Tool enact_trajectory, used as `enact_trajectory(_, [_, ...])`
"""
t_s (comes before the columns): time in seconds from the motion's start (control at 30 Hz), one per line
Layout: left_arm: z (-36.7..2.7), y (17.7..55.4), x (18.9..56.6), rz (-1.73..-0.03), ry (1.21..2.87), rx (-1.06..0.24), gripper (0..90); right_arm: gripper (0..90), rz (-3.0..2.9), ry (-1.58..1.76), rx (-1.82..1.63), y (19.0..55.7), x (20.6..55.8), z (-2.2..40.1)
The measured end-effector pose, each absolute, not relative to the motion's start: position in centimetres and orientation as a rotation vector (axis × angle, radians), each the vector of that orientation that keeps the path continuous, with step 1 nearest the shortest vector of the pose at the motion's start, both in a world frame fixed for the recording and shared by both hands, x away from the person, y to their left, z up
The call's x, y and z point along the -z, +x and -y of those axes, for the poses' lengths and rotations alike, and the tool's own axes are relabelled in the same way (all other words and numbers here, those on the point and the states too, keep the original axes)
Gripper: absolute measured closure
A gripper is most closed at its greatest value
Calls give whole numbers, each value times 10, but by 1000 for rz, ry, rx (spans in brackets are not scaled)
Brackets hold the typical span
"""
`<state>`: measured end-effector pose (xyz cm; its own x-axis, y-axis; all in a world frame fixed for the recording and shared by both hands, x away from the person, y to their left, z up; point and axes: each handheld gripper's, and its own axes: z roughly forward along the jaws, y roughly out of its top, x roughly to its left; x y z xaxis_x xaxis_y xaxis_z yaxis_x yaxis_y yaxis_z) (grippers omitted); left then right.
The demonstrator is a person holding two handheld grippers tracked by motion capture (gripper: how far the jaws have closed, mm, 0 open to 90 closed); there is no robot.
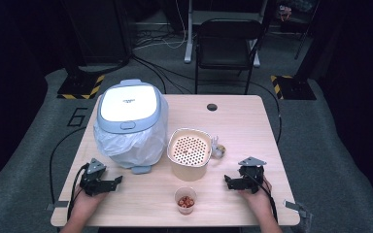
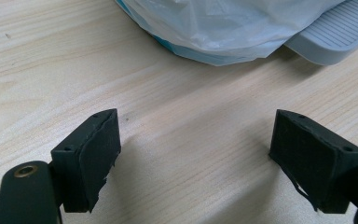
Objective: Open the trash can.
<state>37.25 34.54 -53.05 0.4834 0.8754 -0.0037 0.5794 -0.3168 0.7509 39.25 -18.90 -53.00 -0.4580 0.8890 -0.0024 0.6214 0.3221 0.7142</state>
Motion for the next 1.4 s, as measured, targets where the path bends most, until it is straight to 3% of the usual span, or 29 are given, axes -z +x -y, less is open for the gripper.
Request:
enact_trajectory(1.03, [-346, 370, 529, -1204, 2022, -539, 226, 0, -2196, 1332, -916, 390, 530, 189])
enact_trajectory(1.23, [-338, 366, 520, -1145, 2082, -585, 359, 0, -2196, 1332, -918, 390, 530, 189])
enact_trajectory(1.33, [-334, 362, 514, -1126, 2069, -568, 540, 0, -2195, 1332, -918, 390, 530, 189])
enact_trajectory(1.4, [-332, 360, 509, -1107, 2091, -567, 582, 0, -2196, 1338, -915, 390, 530, 189])
